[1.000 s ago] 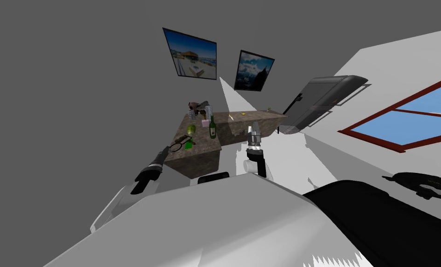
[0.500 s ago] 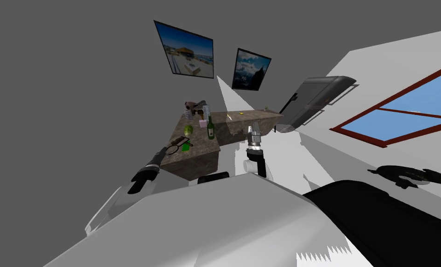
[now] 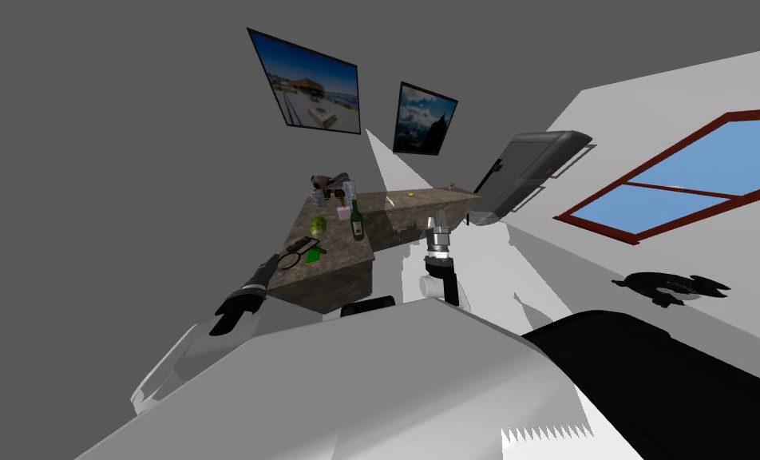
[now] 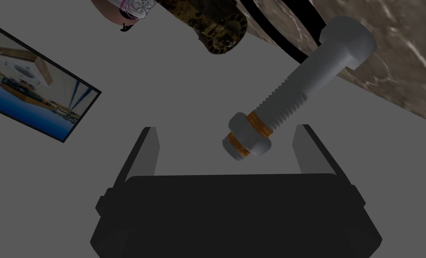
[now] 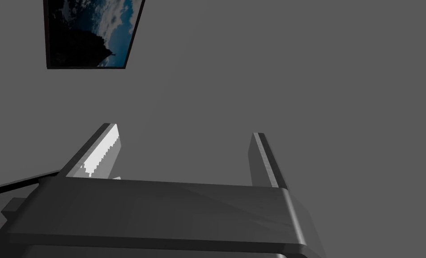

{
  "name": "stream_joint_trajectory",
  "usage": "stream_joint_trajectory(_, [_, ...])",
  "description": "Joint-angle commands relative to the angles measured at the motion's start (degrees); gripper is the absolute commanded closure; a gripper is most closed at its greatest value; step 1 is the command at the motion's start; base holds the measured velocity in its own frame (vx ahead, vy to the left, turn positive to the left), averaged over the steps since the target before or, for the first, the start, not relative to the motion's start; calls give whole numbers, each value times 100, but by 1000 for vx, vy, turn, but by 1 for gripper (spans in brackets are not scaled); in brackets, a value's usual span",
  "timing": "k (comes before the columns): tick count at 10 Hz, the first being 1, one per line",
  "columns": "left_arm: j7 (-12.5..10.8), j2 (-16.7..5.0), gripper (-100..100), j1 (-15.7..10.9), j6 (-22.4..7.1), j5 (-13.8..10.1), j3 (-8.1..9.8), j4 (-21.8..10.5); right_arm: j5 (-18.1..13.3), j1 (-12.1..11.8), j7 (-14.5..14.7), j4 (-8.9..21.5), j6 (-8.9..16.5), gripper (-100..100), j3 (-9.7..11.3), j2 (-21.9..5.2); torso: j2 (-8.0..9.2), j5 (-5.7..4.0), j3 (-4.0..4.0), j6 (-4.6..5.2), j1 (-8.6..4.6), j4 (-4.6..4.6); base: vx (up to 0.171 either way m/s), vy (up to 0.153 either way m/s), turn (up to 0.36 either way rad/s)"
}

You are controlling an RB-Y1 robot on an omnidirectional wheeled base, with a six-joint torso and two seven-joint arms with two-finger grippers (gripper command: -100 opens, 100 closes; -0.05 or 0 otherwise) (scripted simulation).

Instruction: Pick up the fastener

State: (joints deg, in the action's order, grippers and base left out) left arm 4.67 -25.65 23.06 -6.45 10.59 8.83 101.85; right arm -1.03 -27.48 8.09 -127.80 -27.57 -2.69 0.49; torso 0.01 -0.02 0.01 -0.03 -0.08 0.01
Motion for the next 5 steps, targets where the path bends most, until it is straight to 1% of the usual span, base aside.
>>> stream_joint_trajectory(1, [0, 0, 100, 0, 0, 0, 0, 0, 0, 0, 0, 0, 0, 0, 0, 0, 0, 0, 0, 0, 0, 0, 0, 0, 0])
stream_joint_trajectory(5, [3, 0, 100, 3, -4, 2, -1, 1, 0, 0, 0, 0, 0, 0, 0, 0, -2, 2, -1, 2, 5, 1, 0, 0, 0])
